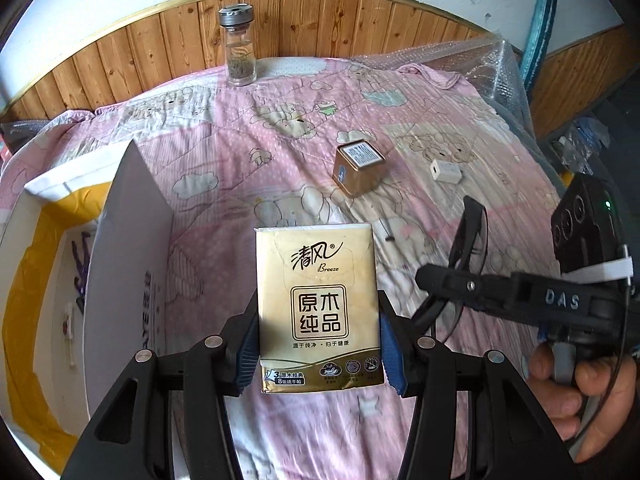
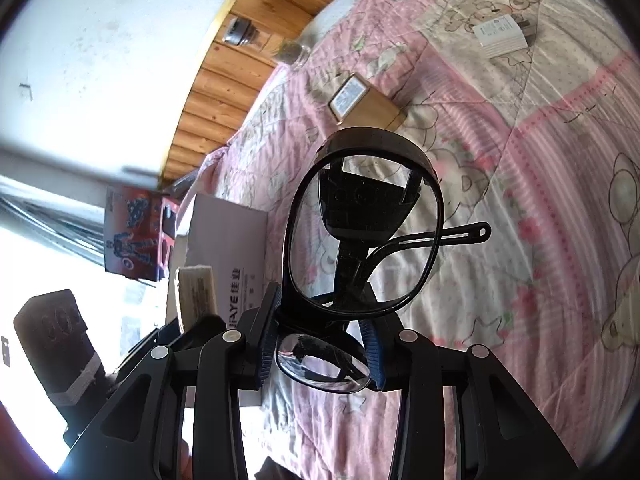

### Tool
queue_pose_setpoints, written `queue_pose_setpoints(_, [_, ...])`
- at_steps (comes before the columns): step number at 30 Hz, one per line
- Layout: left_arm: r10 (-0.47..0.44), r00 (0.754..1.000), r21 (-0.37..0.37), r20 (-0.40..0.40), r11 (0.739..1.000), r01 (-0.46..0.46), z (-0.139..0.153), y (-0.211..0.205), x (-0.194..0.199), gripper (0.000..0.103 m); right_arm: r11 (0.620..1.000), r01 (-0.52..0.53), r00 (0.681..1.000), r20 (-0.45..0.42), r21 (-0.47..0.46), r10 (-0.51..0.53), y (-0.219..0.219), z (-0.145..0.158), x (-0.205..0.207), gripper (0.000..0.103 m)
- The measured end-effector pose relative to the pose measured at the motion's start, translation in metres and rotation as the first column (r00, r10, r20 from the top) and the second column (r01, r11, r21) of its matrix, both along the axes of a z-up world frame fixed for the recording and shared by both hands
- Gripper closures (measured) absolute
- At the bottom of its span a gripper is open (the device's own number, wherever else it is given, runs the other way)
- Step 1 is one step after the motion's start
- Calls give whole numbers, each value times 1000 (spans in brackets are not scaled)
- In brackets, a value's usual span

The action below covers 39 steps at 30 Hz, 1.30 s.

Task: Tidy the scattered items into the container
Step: 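Lift the tissue pack and glasses and carry both over the white box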

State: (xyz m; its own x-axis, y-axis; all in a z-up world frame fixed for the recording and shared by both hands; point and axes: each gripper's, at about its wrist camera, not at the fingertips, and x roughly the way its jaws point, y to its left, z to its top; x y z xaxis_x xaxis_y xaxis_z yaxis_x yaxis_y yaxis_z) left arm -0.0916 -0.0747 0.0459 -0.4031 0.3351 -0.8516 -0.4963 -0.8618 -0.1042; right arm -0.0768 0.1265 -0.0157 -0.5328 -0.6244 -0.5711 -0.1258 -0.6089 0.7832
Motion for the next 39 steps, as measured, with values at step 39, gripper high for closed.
queue_pose_setpoints(39, [97, 992, 130, -76, 988, -86, 41, -115, 88, 51, 959, -238, 963, -93, 152, 254, -124, 45, 47, 64])
